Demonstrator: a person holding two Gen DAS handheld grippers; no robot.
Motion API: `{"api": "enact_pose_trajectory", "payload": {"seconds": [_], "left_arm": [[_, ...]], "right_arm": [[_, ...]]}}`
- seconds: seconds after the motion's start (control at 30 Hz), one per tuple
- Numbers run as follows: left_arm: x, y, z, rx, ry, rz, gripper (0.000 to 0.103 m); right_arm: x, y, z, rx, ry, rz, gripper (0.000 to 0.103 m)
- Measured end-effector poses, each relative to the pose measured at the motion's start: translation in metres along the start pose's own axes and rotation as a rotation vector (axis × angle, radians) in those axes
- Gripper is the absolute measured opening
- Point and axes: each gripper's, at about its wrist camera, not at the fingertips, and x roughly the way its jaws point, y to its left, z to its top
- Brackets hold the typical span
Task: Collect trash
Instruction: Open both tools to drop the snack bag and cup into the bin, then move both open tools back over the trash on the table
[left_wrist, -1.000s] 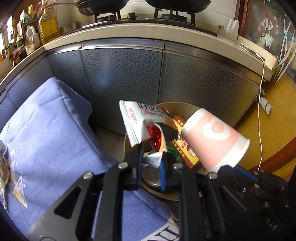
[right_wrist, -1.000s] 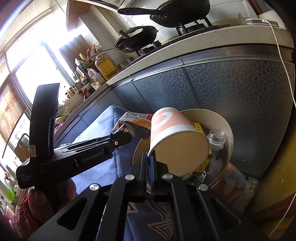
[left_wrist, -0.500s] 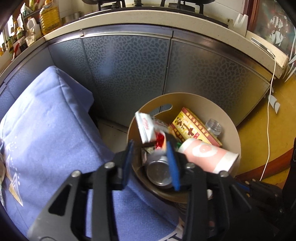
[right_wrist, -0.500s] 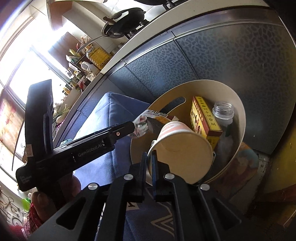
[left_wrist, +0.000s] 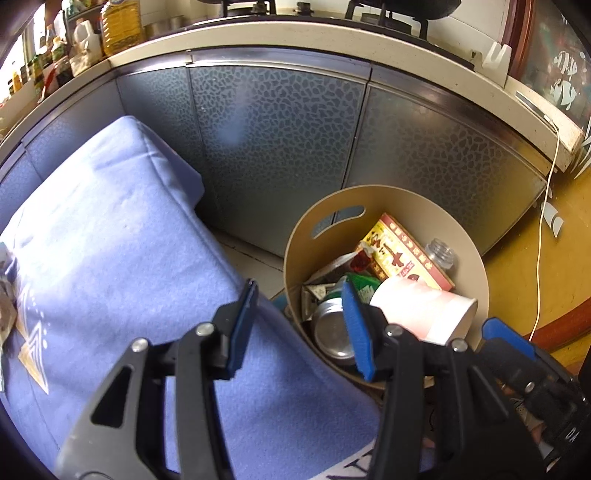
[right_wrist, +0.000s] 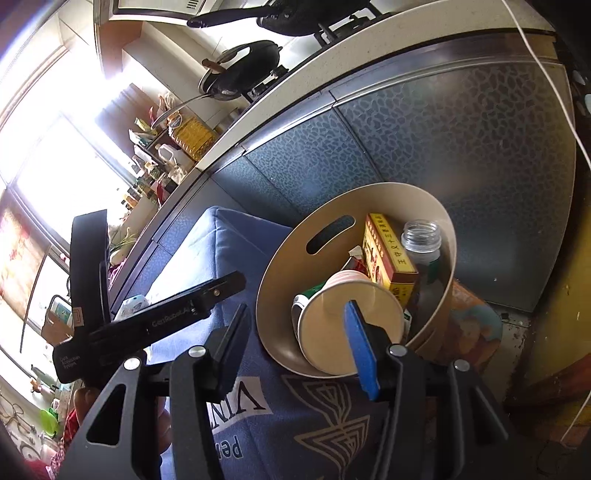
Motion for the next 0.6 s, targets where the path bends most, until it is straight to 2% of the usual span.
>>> {"api": "enact_pose_trajectory", "payload": {"seconds": [0.33, 0.6], "left_arm": [[-0.026, -0.007, -0.015, 0.039, -0.050, 0.024, 0.045], [-0.049, -0.004, -0.028, 0.042, -0.082, 0.017, 0.045]], "right_arm": [[-0.021, 0.018, -0.001, -0.049, -0.059, -0.029, 0.051], [-0.027, 0.032, -0.006, -0.055, -0.068, -0.041, 0.051]]}}
